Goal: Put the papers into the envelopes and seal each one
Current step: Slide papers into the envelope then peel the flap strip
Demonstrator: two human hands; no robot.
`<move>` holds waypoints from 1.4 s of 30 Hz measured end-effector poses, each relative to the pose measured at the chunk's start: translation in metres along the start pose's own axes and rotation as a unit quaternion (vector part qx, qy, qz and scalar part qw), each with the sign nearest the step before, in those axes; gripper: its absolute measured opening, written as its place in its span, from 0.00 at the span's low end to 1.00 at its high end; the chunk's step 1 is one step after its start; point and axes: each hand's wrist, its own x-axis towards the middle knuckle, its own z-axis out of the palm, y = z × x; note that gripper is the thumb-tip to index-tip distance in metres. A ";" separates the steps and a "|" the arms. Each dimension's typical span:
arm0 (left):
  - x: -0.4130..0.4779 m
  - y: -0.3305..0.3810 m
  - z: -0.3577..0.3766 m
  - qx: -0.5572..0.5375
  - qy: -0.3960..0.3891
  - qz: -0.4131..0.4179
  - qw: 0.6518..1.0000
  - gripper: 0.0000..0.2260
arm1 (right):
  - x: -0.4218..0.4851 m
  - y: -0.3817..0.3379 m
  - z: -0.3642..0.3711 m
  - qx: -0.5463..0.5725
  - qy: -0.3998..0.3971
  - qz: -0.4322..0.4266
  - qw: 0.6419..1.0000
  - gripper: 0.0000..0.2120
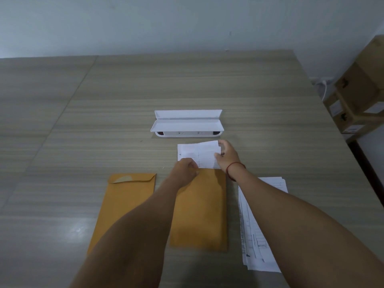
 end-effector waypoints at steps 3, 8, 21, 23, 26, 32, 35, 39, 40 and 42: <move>-0.002 -0.003 0.000 -0.013 0.009 -0.013 1.000 0.06 | -0.004 0.008 0.000 -0.090 -0.066 -0.014 0.994 0.19; -0.006 -0.008 0.003 -0.008 -0.001 -0.007 1.000 0.06 | -0.006 0.008 0.002 -0.084 -0.072 -0.011 0.994 0.16; -0.002 -0.013 0.000 0.018 0.004 0.008 1.000 0.05 | -0.007 0.010 0.008 -0.178 -0.163 -0.018 0.970 0.09; -0.002 -0.015 0.001 0.022 0.008 0.003 1.000 0.05 | -0.009 0.008 0.008 -0.188 -0.192 -0.007 0.963 0.10; -0.001 -0.018 0.003 0.055 0.021 0.025 0.998 0.05 | -0.007 0.008 0.009 -0.205 -0.198 -0.017 0.958 0.12; 0.001 -0.015 -0.002 0.159 0.048 0.057 0.984 0.05 | -0.007 0.009 0.008 -0.211 -0.203 -0.029 0.956 0.10; -0.001 -0.013 -0.003 0.160 0.043 0.055 0.985 0.04 | -0.009 0.011 0.008 -0.209 -0.213 -0.021 0.954 0.14; -0.003 -0.011 0.000 0.150 0.038 0.049 0.987 0.05 | -0.006 0.014 0.008 -0.239 -0.215 -0.010 0.947 0.11; -0.003 -0.011 0.000 0.146 0.034 0.046 0.988 0.05 | -0.004 0.015 0.009 -0.253 -0.210 -0.008 0.944 0.09; -0.003 -0.012 0.000 0.141 0.027 0.042 0.989 0.06 | -0.003 0.016 0.011 -0.270 -0.197 -0.006 0.943 0.08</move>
